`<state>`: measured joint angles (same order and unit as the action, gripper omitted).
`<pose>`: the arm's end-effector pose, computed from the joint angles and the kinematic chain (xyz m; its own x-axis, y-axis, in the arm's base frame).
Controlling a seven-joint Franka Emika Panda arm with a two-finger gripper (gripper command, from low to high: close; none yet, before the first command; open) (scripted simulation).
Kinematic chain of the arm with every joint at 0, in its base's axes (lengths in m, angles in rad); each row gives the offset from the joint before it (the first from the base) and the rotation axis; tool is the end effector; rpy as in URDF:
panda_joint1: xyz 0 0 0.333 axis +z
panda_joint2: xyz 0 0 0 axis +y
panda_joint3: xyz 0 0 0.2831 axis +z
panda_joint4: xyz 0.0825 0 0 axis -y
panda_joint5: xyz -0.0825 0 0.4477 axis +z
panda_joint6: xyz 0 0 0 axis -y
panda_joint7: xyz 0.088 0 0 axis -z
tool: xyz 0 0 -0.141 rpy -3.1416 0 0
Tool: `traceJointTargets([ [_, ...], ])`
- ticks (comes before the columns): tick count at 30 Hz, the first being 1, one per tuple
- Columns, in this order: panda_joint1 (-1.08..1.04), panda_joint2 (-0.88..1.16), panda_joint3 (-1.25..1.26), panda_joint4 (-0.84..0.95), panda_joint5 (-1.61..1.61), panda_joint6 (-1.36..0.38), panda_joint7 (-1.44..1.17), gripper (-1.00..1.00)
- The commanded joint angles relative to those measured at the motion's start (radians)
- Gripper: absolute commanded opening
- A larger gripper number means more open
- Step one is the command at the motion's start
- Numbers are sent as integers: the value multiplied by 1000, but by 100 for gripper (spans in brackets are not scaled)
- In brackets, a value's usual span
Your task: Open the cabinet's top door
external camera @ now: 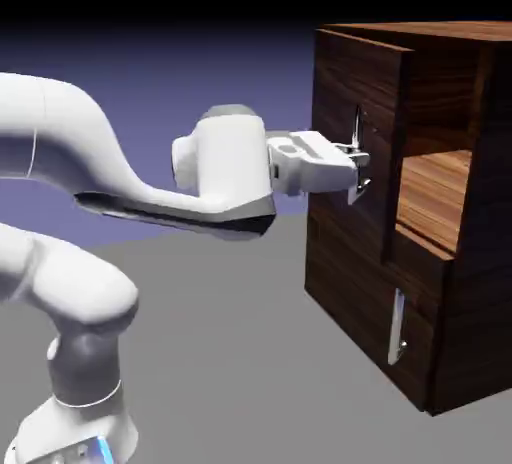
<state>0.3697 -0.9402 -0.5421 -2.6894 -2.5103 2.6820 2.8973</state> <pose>0.4504 -0.0450 0.4822 -0.1854 -0.6804 0.7090 -0.1842 -0.6847 -0.7052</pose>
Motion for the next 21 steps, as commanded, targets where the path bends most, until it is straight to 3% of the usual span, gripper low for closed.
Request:
traceJointTargets([
  [1,-35,-8,36,-18,29,-2,0,-100],
  [9,-313,-96,326,-125,248,36,0,-100],
  [21,-699,-303,685,-222,624,234,-80,-100],
])
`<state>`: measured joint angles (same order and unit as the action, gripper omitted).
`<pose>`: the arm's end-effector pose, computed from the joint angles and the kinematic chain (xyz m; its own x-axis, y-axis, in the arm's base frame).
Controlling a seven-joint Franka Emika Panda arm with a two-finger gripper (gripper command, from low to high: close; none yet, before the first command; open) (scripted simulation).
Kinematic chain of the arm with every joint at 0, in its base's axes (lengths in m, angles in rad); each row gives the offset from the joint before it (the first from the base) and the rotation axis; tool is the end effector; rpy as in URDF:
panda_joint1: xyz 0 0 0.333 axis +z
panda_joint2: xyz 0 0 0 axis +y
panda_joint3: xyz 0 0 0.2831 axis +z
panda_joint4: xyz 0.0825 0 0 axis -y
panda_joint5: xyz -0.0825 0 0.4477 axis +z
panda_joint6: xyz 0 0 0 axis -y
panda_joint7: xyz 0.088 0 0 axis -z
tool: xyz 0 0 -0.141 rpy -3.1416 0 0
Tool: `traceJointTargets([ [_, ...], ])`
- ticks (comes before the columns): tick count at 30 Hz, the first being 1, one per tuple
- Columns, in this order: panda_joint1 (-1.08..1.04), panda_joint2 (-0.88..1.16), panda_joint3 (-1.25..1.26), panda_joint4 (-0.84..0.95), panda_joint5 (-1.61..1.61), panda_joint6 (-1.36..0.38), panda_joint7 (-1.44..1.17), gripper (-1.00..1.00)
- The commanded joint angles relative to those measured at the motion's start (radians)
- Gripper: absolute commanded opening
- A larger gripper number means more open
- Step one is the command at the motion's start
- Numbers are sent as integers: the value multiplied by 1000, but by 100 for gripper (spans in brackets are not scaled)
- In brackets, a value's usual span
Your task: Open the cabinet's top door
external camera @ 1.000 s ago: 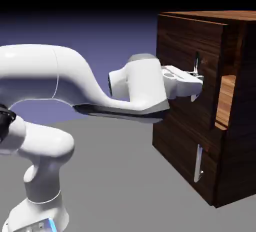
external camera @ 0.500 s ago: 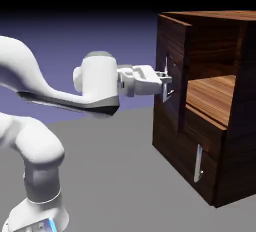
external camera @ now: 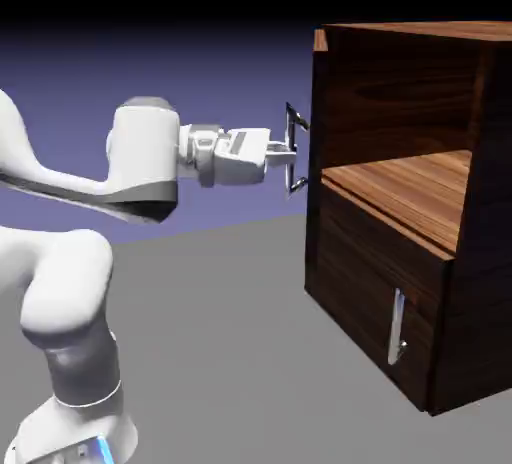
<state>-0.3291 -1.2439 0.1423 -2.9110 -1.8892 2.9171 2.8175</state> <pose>0.3734 -0.0309 0.4994 -0.3377 -0.6194 0.7087 -0.3378 -0.6231 -0.7055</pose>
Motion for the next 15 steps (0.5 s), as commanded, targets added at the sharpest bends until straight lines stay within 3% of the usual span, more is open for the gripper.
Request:
traceJointTargets([
  [1,-8,-19,12,-12,46,3,-32,-100],
  [8,42,-141,64,-94,351,-77,-283,-100],
  [15,218,-262,177,-151,655,-321,-482,-100],
])
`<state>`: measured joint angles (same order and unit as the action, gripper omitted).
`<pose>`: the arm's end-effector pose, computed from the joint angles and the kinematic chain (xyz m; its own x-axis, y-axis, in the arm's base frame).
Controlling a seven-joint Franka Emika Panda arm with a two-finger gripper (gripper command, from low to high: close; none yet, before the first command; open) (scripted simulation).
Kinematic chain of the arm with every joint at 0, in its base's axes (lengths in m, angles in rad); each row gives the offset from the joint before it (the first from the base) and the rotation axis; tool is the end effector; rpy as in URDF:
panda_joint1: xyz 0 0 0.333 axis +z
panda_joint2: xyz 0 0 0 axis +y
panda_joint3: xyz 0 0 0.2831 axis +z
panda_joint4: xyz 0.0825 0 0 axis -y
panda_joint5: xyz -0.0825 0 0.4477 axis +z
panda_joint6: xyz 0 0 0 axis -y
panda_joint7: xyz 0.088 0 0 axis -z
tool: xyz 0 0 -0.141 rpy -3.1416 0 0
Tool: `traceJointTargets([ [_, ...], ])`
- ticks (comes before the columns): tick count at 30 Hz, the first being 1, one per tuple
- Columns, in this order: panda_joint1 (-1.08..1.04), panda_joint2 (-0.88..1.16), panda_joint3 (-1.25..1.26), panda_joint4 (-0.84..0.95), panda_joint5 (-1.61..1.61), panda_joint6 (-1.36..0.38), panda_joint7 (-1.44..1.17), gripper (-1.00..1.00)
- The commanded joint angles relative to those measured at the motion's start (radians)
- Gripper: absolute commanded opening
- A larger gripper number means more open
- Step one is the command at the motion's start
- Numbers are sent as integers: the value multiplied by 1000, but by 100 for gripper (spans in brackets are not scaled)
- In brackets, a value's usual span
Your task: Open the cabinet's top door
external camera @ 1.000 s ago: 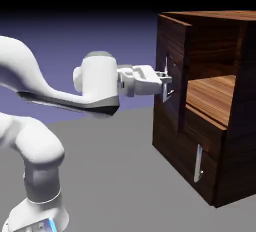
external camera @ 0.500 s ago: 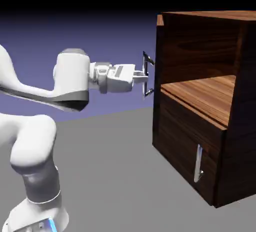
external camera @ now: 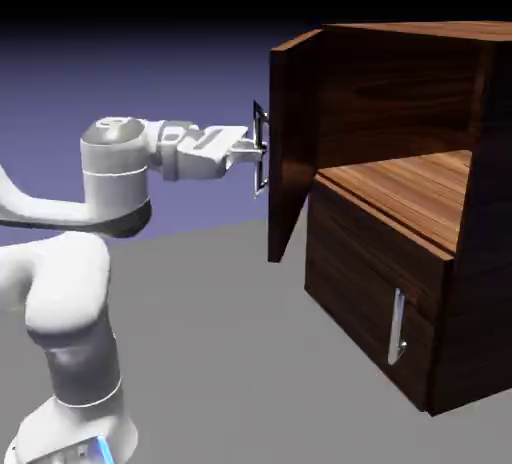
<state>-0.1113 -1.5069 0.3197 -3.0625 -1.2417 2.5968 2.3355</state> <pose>0.3402 0.0316 0.5145 -0.4172 -0.5654 0.7115 -0.4174 -0.5762 -0.7026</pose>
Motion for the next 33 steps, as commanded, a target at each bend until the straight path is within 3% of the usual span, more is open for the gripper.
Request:
traceJointTargets([
  [1,28,-13,26,-2,49,-44,-18,-100],
  [9,199,-42,289,49,342,-392,-82,-100],
  [15,215,18,505,181,535,-652,-82,-100],
  [33,-216,145,913,825,833,-1276,-111,-100],
])
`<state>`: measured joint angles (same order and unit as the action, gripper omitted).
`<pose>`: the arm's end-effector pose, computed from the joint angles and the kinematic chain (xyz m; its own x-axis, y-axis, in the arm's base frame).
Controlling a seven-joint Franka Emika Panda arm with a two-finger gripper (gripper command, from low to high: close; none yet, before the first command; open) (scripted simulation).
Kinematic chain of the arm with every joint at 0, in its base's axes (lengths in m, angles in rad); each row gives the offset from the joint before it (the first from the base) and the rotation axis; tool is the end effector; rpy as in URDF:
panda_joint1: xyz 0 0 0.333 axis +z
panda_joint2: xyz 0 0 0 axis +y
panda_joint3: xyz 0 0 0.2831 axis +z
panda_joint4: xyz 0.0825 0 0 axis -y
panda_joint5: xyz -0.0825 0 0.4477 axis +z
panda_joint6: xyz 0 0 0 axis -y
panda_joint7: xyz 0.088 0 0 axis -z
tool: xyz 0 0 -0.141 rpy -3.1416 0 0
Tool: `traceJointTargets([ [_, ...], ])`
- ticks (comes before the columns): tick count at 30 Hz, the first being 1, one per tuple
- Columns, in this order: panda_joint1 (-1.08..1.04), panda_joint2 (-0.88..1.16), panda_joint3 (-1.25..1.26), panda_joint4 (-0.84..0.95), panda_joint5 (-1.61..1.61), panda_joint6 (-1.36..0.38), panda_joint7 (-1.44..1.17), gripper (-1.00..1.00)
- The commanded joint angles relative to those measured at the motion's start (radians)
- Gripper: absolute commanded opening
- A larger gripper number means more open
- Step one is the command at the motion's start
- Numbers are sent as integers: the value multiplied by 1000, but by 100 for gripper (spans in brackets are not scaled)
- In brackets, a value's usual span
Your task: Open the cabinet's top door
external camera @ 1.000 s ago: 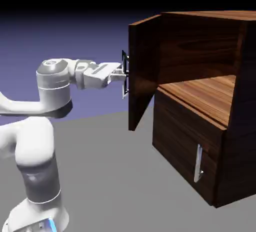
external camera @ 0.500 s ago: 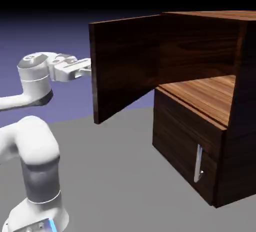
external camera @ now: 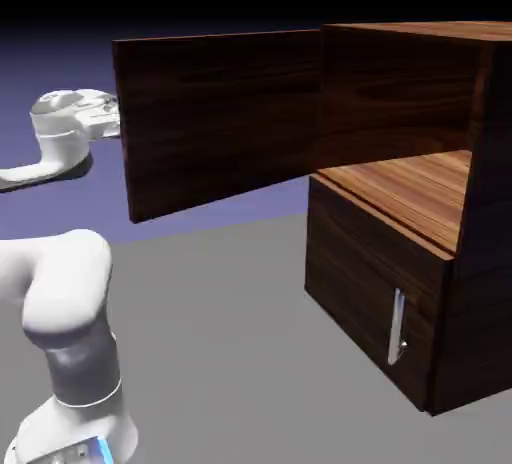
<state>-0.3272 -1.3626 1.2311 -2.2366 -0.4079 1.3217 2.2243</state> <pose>0.2339 0.3321 0.5176 -0.6828 -0.1868 0.7063 -0.6816 -0.1853 -0.7079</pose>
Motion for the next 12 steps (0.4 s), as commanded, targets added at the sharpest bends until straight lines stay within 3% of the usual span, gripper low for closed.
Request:
traceJointTargets([
  [1,-28,1,14,36,7,-29,-5,-100],
  [12,-337,-10,113,434,50,-319,-70,-100],
])
